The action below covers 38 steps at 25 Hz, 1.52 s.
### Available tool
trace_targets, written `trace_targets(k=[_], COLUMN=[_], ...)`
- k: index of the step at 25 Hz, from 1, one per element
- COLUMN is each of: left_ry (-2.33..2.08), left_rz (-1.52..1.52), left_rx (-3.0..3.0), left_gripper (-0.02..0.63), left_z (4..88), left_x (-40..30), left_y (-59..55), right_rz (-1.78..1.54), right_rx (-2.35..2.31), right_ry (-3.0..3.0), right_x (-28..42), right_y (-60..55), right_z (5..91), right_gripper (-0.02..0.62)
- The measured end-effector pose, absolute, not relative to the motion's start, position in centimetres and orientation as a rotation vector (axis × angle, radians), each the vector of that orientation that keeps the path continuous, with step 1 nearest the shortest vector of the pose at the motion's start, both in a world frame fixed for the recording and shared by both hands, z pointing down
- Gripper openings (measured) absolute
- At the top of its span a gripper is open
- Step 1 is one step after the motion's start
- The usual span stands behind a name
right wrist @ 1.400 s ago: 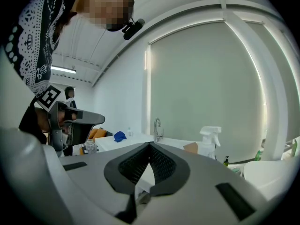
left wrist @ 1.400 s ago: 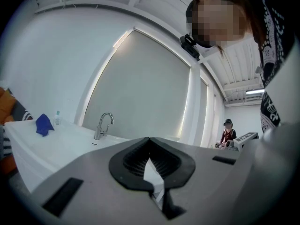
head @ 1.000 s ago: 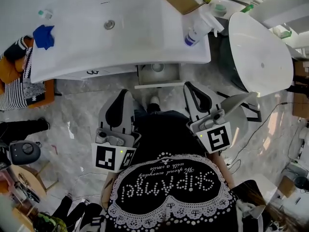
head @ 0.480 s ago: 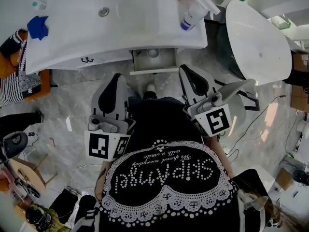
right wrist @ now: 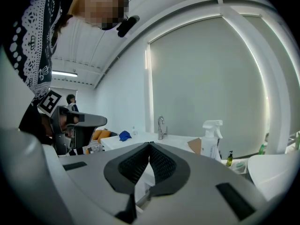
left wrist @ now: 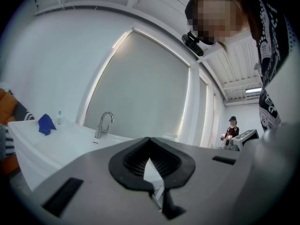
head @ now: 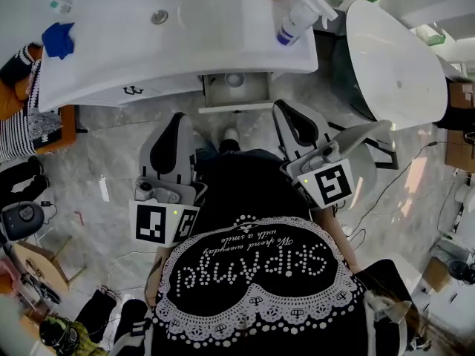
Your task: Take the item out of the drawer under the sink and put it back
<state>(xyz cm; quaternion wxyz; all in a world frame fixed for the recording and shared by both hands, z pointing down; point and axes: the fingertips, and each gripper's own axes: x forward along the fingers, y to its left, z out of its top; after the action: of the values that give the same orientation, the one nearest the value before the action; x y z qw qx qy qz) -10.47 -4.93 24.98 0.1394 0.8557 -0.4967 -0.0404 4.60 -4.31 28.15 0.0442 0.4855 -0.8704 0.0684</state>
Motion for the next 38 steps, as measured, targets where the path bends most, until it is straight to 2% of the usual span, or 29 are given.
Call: trace_targets(k=[25, 38], left_ry=[-1.406, -1.547], left_rz=[-0.100, -0.076], left_rx=[2.481, 2.547], left_gripper=[0.003, 0.003], left_z=[25.2, 22.6], left_x=[-9.9, -15.7], left_y=[-3.6, -4.2], right_rz=[0.249, 0.244], right_rx=[1.498, 1.493], right_ry=[-2.641, -2.642], right_x=[5.9, 6.4], right_y=[-3.0, -2.4], right_z=[29.2, 29.3], right_gripper=[0.018, 0.018])
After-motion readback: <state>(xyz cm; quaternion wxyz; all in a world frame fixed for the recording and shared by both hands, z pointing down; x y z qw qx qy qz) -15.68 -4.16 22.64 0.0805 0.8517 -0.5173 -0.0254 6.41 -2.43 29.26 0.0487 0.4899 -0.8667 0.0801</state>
